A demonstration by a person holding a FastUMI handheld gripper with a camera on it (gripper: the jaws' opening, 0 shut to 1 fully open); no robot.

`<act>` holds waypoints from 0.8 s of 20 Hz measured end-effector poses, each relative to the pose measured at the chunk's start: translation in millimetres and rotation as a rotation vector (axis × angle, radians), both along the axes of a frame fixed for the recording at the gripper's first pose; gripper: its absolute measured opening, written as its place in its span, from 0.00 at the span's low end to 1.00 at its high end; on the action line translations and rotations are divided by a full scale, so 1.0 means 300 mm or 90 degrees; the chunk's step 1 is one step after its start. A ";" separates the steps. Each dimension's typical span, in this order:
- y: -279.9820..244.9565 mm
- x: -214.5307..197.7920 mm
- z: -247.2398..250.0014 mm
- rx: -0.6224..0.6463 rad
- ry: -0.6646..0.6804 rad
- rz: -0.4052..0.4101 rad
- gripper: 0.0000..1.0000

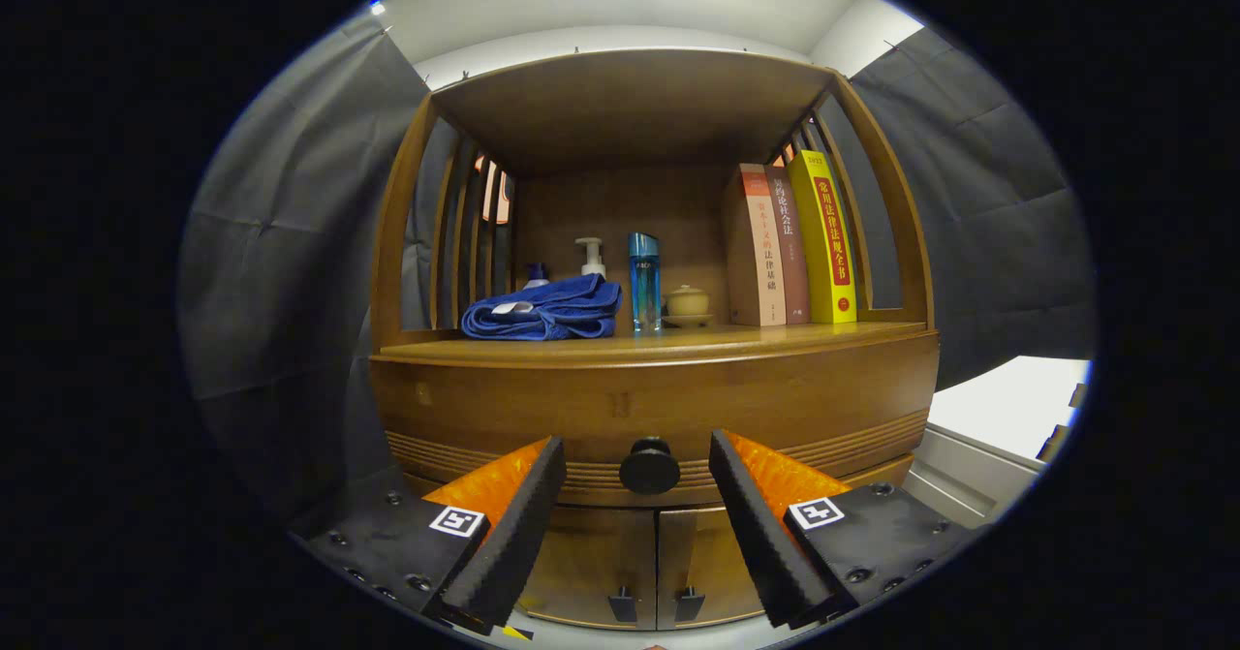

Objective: Pull open the drawer, take out the items inside it, and place them on the countertop above the cabinet.

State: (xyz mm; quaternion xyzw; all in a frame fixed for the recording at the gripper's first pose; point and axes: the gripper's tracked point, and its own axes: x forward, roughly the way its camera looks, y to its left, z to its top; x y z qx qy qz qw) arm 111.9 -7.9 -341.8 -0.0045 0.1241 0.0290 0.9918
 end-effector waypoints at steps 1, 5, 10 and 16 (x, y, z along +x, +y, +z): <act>0.001 -0.002 -0.019 0.000 0.004 0.001 0.98; -0.002 0.014 -0.063 0.003 0.019 0.003 0.98; -0.009 0.078 -0.097 -0.004 0.024 0.002 0.98; -0.052 0.151 -0.187 -0.020 0.056 -0.022 0.93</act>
